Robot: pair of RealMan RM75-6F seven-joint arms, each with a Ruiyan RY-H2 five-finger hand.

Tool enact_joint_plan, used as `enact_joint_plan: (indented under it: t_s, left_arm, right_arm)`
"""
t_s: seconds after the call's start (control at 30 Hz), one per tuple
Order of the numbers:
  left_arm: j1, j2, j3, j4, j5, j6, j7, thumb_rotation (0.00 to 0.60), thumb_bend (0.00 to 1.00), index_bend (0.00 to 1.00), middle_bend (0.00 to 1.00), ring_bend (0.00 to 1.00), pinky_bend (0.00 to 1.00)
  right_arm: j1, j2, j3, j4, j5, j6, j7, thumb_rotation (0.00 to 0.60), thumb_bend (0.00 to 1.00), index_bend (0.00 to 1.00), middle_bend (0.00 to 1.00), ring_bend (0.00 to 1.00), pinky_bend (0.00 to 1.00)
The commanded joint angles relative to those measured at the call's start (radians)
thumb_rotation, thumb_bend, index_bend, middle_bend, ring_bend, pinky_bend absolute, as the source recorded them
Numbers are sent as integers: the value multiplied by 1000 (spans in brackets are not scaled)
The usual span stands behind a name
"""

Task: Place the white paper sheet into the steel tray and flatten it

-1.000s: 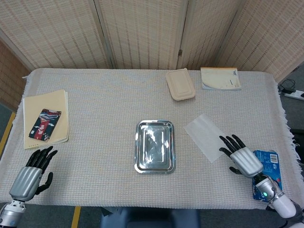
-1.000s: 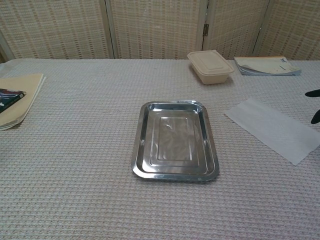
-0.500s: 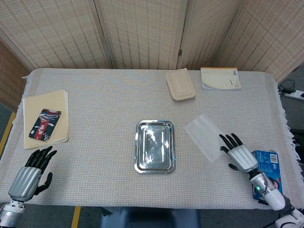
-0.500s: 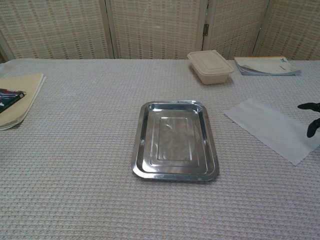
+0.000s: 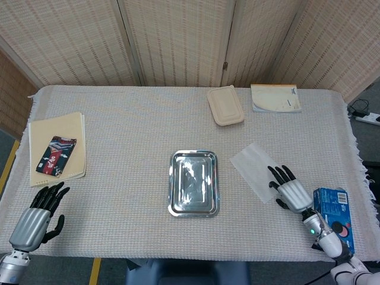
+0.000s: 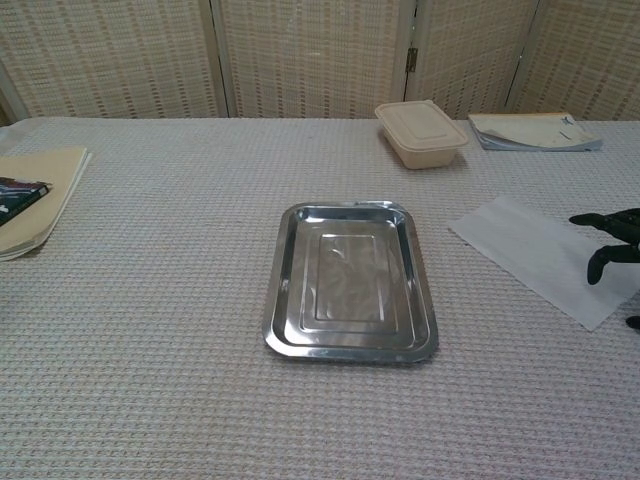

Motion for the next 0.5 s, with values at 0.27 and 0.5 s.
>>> enact_joint_plan:
  t_s: [0.27,0.5]
  left_arm:
    - [3,-3,-4,4,-2,6,10,600,667,0,0,0,0]
    - [5,-3,-5,4,-2,11,14,600,667,0,0,0,0]
  right_arm:
    - [19,-47,1,55,14,-5,7,600,411,394,0,0,0]
    - [33,-76,6,79,21,5,16,600,466,432,0,0,0]
